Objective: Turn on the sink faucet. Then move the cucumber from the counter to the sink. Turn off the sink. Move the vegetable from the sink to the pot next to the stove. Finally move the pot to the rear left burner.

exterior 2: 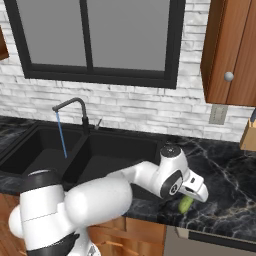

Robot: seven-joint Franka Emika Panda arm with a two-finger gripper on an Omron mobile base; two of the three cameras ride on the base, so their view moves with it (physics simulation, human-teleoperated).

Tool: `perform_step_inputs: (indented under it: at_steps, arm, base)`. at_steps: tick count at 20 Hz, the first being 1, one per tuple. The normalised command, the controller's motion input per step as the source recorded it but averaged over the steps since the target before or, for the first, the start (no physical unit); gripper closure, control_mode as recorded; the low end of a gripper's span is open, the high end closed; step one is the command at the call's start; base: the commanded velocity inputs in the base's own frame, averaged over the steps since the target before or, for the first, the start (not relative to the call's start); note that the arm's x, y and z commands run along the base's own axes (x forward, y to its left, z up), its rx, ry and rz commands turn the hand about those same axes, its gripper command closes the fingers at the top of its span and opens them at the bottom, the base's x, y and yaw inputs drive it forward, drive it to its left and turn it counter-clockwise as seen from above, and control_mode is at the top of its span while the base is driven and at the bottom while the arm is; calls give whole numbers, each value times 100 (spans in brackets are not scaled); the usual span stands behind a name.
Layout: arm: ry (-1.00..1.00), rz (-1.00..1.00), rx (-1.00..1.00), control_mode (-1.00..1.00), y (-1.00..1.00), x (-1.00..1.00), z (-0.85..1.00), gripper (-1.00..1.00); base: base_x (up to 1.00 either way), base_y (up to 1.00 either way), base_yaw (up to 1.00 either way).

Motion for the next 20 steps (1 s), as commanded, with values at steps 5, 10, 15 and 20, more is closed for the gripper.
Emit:
perform_step_inputs:
  at_steps: [5, 10, 15, 20]
  arm:
    - [0, 0, 2, -100, -8, 13, -27, -100]
    - [0, 0, 3, -100, 0, 7, -25, -100]
    - [0, 0, 1, -100, -1, 2, -29, -100]
    - [0, 0, 0, -100, 0, 2, -34, -100]
  base:
    - [0, 0, 0]
    - [0, 0, 0]
    - [0, 0, 0]
    - [0, 0, 0]
